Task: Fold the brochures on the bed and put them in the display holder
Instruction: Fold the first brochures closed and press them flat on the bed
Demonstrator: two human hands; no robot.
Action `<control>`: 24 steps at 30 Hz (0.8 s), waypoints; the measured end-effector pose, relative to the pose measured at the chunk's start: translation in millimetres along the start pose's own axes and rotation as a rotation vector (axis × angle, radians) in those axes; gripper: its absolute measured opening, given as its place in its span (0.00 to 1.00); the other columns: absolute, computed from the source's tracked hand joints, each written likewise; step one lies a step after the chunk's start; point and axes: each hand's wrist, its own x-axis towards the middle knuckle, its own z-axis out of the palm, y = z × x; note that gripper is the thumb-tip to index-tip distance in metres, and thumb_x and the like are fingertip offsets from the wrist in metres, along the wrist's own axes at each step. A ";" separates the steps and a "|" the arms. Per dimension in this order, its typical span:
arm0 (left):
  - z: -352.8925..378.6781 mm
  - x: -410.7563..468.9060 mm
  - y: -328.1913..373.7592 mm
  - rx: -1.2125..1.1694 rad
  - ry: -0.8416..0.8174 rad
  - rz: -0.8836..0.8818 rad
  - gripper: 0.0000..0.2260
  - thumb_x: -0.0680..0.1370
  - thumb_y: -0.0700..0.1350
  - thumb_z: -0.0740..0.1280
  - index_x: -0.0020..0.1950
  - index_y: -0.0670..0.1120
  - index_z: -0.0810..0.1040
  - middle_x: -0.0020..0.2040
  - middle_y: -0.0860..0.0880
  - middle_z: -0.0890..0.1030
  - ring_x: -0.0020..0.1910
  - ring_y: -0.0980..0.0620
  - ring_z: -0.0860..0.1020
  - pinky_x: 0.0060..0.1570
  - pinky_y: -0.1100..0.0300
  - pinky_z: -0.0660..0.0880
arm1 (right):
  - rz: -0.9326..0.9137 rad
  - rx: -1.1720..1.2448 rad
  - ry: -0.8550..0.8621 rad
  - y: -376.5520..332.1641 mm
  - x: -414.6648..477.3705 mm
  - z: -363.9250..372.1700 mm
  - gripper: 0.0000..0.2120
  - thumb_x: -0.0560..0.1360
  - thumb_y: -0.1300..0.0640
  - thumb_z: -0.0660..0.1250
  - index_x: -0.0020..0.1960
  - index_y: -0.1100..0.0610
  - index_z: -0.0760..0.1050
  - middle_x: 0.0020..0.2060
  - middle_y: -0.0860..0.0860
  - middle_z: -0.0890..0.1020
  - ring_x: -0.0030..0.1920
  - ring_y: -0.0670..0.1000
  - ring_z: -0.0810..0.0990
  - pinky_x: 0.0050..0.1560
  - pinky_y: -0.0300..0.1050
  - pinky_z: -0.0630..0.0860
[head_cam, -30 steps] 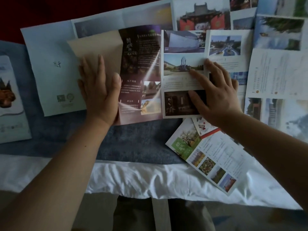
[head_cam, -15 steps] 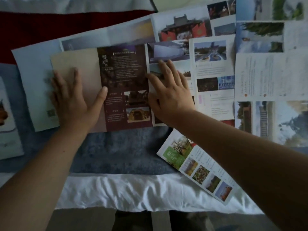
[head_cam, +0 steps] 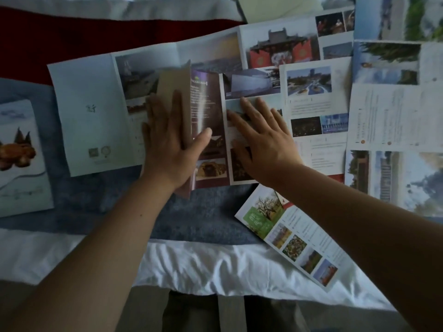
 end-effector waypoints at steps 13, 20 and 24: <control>75.9 2.7 124.5 0.069 -0.029 -0.064 0.41 0.76 0.68 0.51 0.83 0.59 0.35 0.84 0.43 0.34 0.83 0.40 0.37 0.77 0.32 0.37 | 0.172 -0.018 -0.179 135.6 -127.1 -28.0 0.33 0.82 0.33 0.45 0.82 0.38 0.37 0.82 0.48 0.34 0.81 0.53 0.33 0.80 0.53 0.37; 115.3 12.9 140.0 0.286 0.002 -0.063 0.45 0.74 0.73 0.55 0.83 0.60 0.36 0.83 0.40 0.34 0.81 0.32 0.35 0.75 0.28 0.37 | 0.182 0.012 -0.111 132.6 -137.8 -8.4 0.32 0.82 0.34 0.46 0.83 0.41 0.43 0.83 0.50 0.38 0.82 0.56 0.33 0.80 0.55 0.35; 122.4 10.7 127.7 0.467 0.032 0.013 0.44 0.75 0.79 0.48 0.82 0.59 0.34 0.83 0.40 0.33 0.81 0.34 0.35 0.75 0.30 0.36 | 0.156 0.029 -0.082 135.0 -137.9 -4.6 0.31 0.83 0.37 0.48 0.83 0.40 0.44 0.83 0.50 0.40 0.82 0.56 0.35 0.80 0.54 0.36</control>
